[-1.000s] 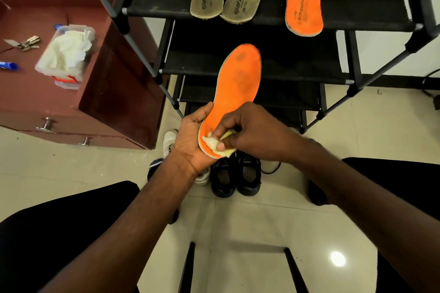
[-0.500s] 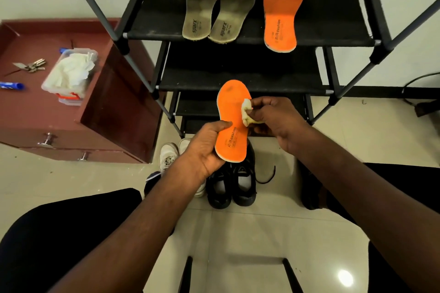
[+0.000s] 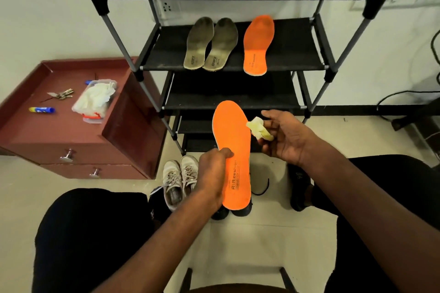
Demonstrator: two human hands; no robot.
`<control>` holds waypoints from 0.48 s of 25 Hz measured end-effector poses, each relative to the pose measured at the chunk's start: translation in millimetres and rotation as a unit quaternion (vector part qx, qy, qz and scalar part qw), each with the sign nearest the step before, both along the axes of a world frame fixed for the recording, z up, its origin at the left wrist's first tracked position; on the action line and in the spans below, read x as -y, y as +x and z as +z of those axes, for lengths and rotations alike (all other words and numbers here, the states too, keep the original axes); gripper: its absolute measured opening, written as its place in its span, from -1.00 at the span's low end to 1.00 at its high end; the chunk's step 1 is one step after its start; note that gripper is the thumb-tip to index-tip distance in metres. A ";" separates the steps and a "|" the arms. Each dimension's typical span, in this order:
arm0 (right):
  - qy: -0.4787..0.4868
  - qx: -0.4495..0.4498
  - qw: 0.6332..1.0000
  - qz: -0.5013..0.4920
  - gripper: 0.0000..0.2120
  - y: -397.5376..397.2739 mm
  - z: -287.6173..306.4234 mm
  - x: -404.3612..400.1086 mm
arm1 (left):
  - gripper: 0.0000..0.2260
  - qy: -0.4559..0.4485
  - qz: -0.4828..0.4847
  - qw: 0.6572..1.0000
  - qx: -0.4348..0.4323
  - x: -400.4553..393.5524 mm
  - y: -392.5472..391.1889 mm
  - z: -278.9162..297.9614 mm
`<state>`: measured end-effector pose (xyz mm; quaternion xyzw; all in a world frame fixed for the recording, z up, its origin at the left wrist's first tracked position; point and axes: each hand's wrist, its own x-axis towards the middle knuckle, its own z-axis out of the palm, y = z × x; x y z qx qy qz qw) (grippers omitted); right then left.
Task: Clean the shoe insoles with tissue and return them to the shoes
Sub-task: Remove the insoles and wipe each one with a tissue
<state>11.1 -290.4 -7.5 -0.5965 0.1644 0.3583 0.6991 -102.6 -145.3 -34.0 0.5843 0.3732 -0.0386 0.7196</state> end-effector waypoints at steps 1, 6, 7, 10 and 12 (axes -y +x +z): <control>0.007 0.006 1.000 0.006 -0.75 -6.1 2.6 3.1 | -0.83 0.026 0.016 0.999 0.015 5.2 -7.4 2.9; 0.069 0.052 0.996 -0.004 -0.76 -26.9 13.1 10.3 | -0.79 0.110 0.023 0.990 0.085 14.1 -18.4 25.8; 0.053 0.072 0.996 -0.012 -0.76 -26.1 15.0 10.7 | -0.83 0.120 0.012 0.988 0.093 13.6 -15.0 31.8; -0.047 0.158 0.986 -0.004 -0.68 -20.2 22.6 15.8 | -0.87 0.138 -0.030 0.983 0.120 13.0 4.7 50.6; -0.084 0.198 0.976 0.023 -0.54 -14.4 26.4 24.4 | -0.85 0.120 -0.053 0.982 0.135 16.5 22.8 63.4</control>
